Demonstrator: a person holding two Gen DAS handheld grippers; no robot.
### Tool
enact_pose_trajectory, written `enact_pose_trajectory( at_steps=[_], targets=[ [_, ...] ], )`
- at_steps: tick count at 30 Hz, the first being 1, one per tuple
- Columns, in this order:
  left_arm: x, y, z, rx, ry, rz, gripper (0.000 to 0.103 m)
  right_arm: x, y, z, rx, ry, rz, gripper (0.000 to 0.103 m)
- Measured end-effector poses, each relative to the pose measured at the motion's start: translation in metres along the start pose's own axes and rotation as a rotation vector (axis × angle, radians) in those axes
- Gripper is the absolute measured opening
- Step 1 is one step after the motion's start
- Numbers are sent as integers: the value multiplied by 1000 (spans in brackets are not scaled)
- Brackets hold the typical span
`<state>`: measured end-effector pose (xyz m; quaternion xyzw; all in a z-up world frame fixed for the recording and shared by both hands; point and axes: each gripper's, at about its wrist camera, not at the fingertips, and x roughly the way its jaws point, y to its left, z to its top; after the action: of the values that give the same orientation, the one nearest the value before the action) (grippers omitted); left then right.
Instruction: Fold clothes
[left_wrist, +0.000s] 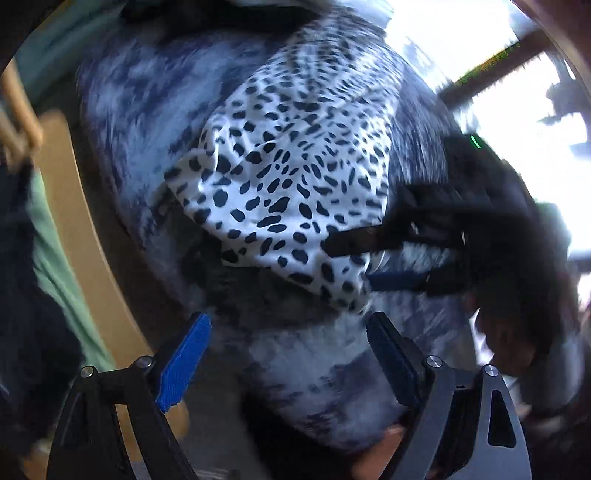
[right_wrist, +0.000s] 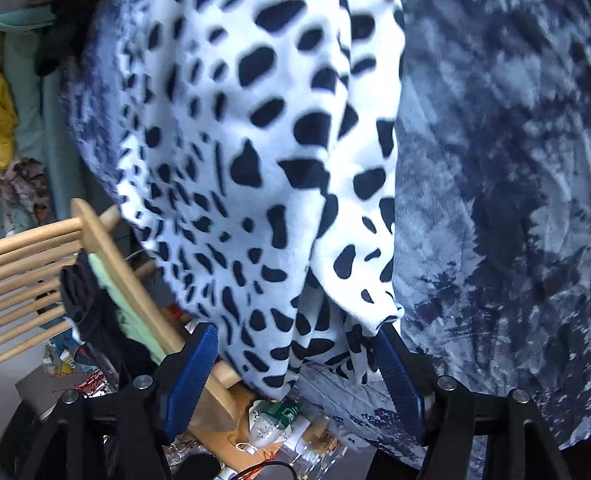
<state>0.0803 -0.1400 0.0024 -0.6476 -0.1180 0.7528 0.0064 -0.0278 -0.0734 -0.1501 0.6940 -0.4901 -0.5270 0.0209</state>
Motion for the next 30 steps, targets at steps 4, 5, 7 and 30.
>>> enact_pose_trajectory(
  at_steps=[4, 5, 7, 30],
  targets=[
    [-3, -26, -16, 263, -55, 158, 88, 7, 0, 2, 50, -6, 8, 27],
    [-3, -33, -20, 328, -78, 188, 88, 7, 0, 3, 64, -7, 16, 17],
    [-3, -45, -26, 455, -119, 244, 88, 3, -1, 4, 94, -11, 54, 12],
    [78, -68, 13, 1020, -147, 561, 14, -67, 2, 25, 192, -8, 337, 8]
  ],
)
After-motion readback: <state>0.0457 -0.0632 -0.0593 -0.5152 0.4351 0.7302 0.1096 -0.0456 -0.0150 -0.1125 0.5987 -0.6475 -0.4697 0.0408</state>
